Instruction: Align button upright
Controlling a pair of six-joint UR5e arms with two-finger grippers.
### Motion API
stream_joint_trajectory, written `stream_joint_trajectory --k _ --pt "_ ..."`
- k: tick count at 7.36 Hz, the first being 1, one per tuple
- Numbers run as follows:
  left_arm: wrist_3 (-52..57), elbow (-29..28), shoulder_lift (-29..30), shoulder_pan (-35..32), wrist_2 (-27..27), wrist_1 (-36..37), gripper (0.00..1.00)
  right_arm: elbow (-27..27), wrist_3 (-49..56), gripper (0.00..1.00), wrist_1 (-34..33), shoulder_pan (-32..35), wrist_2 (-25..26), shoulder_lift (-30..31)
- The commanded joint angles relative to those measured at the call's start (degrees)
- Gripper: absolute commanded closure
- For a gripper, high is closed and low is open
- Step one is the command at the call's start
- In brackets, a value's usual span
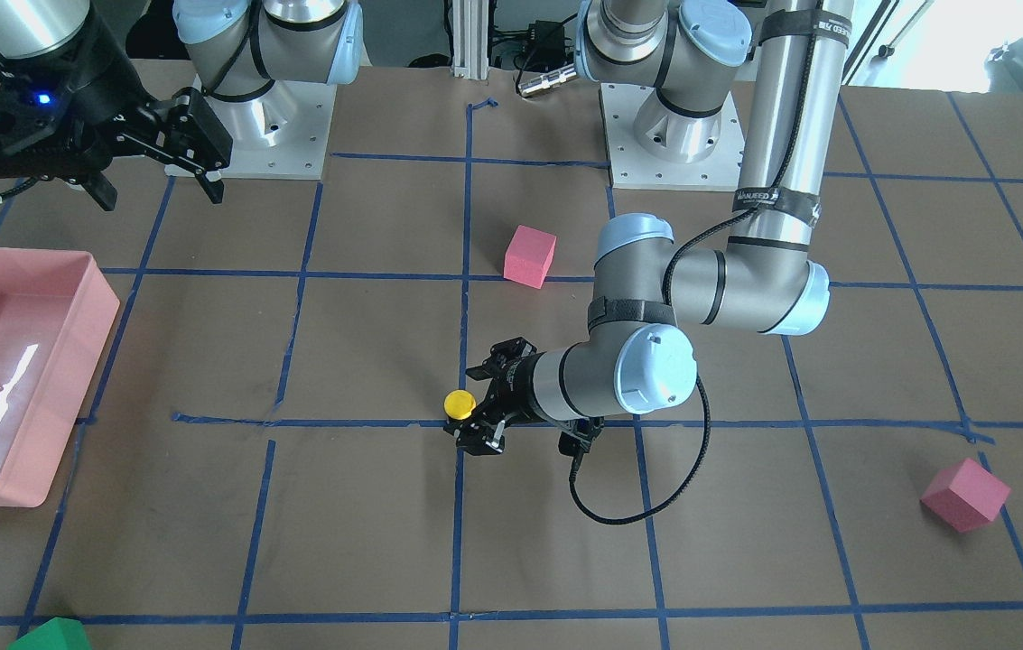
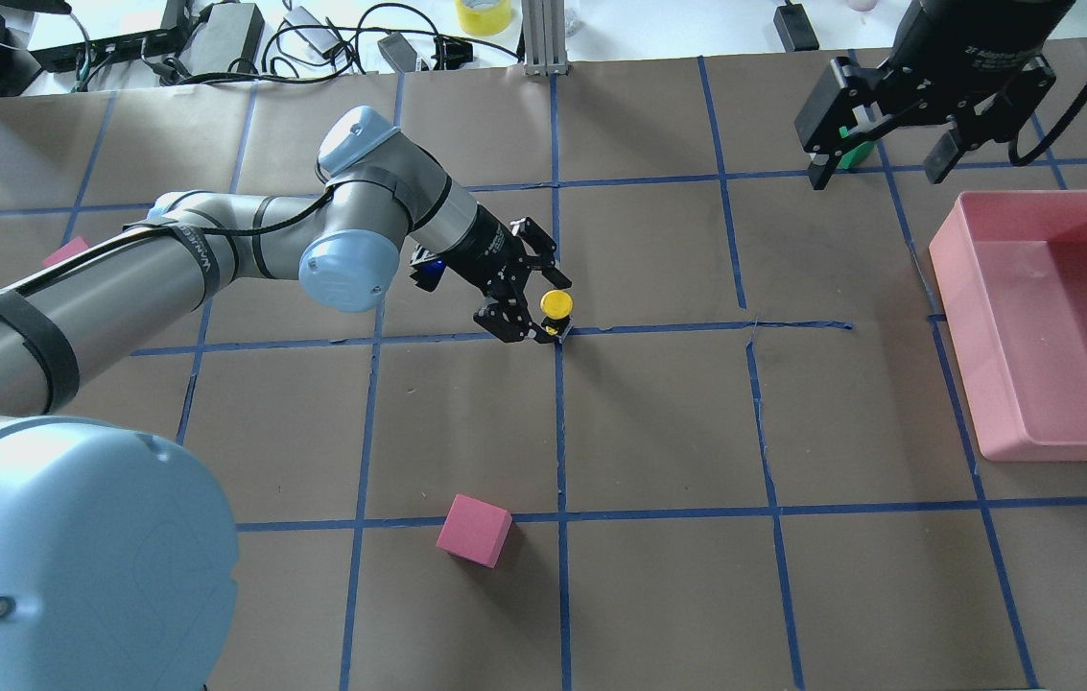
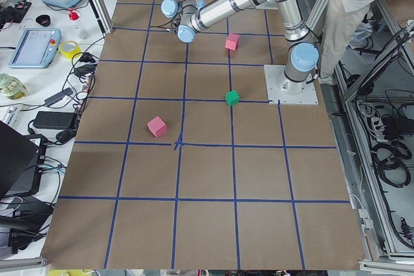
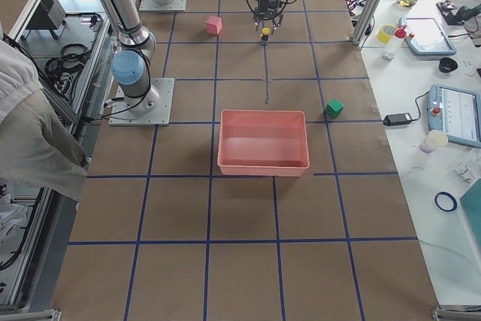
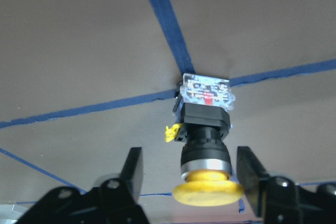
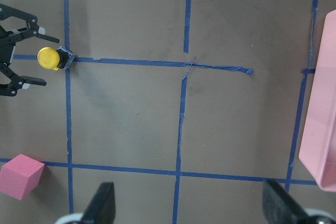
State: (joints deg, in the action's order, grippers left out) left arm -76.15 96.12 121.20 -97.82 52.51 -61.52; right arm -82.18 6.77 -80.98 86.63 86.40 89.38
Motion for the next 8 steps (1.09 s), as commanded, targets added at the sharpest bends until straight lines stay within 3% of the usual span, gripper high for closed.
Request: stream_joint_trajectory --k 1,2,4,5,8 --pt "0.5 -1.0 -3.8 -0.1 2.5 3.5 0.00 0.0 0.0 0.00 0.0 -0.1 -0.4 0.0" --pt "0.7 -1.7 -6.5 -0.4 7.6 3.5 0.00 0.0 0.0 0.00 0.0 0.0 -0.4 0.0" --pt "2.2 -3.3 -12.9 -0.5 10.4 1.5 0.00 0.0 -0.1 0.00 0.0 0.0 -0.4 0.0" --pt "7.5 -4.3 -16.0 -0.7 13.2 -3.6 0.00 0.0 -0.1 0.00 -0.1 0.0 -1.0 0.0" --pt "40.3 -12.1 -25.1 -0.7 29.4 -28.8 0.00 0.0 -0.1 0.00 -0.1 0.0 -1.1 -0.1"
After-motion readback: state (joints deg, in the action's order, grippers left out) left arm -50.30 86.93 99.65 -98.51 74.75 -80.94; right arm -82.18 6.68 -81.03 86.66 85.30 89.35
